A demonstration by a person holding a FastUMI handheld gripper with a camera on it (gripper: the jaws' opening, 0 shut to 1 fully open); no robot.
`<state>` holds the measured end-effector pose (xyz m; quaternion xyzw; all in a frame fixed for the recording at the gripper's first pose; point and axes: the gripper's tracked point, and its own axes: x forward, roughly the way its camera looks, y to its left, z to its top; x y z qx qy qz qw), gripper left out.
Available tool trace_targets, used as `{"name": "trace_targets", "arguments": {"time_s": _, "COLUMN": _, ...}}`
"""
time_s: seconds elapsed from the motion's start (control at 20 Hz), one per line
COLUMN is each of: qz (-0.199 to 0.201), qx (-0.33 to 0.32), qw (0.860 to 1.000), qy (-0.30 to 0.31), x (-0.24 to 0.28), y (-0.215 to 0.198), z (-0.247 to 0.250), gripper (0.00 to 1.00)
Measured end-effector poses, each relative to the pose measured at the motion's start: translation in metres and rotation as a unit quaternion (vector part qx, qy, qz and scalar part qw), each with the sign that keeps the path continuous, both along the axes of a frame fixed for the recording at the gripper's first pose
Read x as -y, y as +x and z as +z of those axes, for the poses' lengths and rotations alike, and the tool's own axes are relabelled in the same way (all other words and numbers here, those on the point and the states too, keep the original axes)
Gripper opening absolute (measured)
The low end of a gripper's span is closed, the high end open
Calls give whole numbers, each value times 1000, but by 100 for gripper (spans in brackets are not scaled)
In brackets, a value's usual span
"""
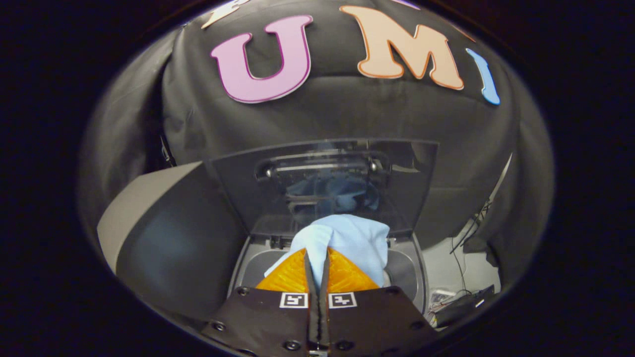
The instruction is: Put the clothes into the washing machine and then close the washing machine lid.
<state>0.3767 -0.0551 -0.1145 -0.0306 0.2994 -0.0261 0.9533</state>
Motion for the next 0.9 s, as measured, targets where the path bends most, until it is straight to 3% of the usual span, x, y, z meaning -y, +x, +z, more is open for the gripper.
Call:
{"name": "trace_targets", "arguments": {"time_s": 0.55, "qz": 19, "qx": -38, "qw": 999, "qy": 3, "x": 6, "y": 12, "z": -96, "gripper": 2}}
{"name": "trace_targets", "arguments": {"time_s": 0.9, "qz": -2, "qx": -82, "qw": 996, "qy": -30, "x": 16, "y": 6, "z": -151, "gripper": 2}}
